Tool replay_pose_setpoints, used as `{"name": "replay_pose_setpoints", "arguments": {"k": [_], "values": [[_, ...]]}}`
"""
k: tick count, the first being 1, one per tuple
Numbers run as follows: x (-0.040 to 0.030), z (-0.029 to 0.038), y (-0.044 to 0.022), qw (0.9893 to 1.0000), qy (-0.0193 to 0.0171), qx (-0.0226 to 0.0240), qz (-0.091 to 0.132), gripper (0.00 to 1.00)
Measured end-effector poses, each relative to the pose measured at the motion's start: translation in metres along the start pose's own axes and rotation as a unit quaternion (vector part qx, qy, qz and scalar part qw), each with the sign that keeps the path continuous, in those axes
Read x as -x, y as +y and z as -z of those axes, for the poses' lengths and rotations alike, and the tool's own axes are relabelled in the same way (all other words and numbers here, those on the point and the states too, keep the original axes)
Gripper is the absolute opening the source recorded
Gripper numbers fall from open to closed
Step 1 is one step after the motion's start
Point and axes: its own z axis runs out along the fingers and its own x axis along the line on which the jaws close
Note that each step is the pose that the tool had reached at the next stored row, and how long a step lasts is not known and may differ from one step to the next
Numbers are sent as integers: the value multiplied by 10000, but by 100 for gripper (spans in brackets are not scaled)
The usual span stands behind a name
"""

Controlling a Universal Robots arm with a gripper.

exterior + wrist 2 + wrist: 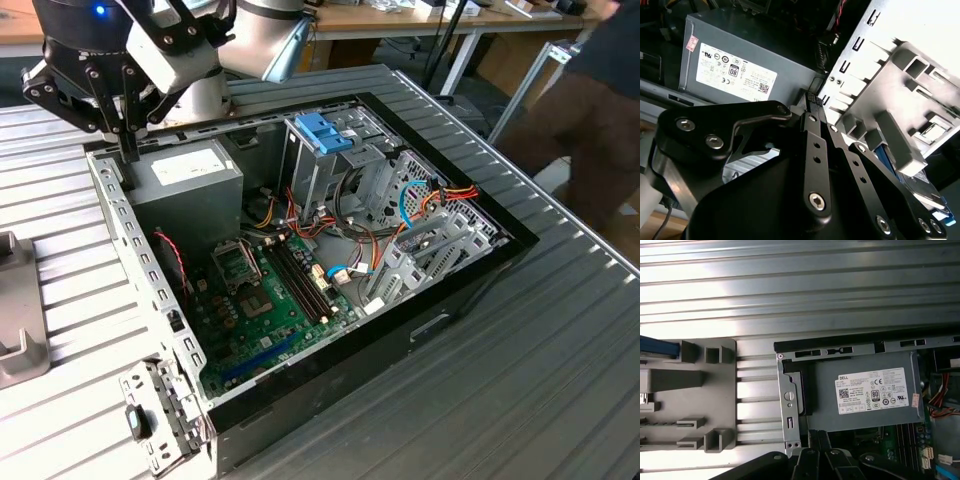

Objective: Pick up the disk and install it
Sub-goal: 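Reach for the disk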

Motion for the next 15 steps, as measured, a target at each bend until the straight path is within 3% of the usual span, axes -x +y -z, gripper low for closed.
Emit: {"name": "replay_pose_setpoints", "arguments": {"k": [15], "values": [[-116,3,-9,10000,0,0,0,10]]}}
